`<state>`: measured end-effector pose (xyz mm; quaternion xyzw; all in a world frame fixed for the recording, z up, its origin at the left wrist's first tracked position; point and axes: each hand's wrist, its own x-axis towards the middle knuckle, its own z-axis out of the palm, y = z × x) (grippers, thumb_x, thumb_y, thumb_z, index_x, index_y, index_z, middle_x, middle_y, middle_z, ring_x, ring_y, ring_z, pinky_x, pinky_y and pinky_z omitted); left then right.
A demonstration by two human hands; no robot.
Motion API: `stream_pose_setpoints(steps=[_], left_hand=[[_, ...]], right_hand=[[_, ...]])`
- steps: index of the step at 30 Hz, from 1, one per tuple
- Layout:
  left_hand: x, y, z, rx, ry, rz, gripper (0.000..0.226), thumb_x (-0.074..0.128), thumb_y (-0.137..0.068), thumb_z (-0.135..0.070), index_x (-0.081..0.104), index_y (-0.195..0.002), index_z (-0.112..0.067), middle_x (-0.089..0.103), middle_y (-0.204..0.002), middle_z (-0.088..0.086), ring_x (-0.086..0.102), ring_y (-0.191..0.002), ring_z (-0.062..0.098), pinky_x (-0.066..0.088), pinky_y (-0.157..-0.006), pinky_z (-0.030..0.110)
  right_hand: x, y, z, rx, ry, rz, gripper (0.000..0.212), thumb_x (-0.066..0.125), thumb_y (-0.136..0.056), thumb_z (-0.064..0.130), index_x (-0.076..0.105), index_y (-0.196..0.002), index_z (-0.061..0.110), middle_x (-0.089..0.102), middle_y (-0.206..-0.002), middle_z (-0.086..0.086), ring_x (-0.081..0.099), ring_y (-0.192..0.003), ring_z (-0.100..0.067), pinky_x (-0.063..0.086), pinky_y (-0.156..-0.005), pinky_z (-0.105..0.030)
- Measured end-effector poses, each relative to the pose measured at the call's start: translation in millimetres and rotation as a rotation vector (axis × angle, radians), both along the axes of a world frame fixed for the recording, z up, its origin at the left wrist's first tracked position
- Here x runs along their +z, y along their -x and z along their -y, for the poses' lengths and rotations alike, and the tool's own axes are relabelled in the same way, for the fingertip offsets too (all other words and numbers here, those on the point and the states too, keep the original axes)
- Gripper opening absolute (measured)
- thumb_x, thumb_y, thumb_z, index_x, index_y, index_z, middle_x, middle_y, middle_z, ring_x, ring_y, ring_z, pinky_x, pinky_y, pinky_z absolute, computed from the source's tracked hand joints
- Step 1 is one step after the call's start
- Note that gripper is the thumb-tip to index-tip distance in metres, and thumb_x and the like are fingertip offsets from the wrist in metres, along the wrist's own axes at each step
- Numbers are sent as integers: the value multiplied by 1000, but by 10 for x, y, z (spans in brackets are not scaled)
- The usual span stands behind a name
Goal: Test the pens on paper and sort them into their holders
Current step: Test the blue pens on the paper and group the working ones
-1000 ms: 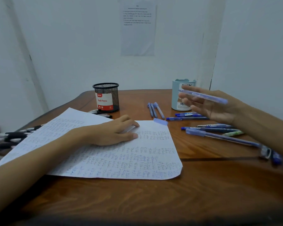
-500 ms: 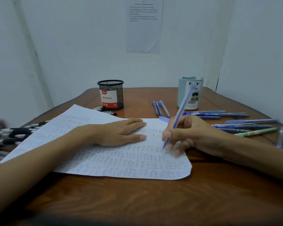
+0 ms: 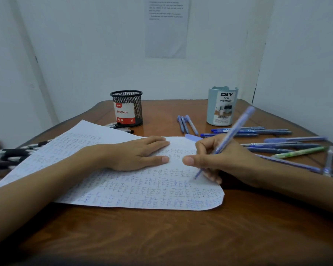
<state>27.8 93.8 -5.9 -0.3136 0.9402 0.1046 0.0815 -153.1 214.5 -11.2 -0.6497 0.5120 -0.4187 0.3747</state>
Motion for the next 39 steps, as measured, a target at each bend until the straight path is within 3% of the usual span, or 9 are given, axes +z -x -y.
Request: stream_pose_setpoints(steps=[11, 16, 27, 39], left_hand=[[8, 6, -16, 0, -6, 1, 76, 19, -80, -63, 2, -149, -34, -1, -154, -21, 7, -141, 2, 5, -107, 19], [1, 8, -13, 3, -10, -4, 77, 19, -80, -63, 3, -149, -34, -1, -154, -22, 7, -140, 1, 5, -106, 18], [13, 18, -22, -5, -17, -8, 78, 20, -79, -62, 4, -149, -33, 1, -155, -19, 10, -141, 4, 9, -109, 22], [1, 7, -1, -9, -17, -18, 79, 21, -78, -63, 5, -149, -32, 2, -155, -19, 10, -140, 3, 8, -108, 19]], right_hand=[[-25, 0, -7, -24, 82, -64, 36, 68, -66, 33, 49, -50, 8, 50, -40, 1, 46, -34, -6, 40, -38, -13], [-45, 31, 22, -39, 92, -120, 36, 64, -84, 12, 45, -54, 5, 48, -39, 2, 45, -34, -5, 38, -38, -13], [-38, 23, 6, -66, 109, -81, 35, 66, -74, 29, 48, -51, 9, 50, -40, 1, 46, -35, -5, 38, -38, -13], [-45, 29, 29, -79, 94, -108, 36, 63, -84, 16, 45, -54, 7, 49, -40, 2, 44, -34, -5, 38, -37, -12]])
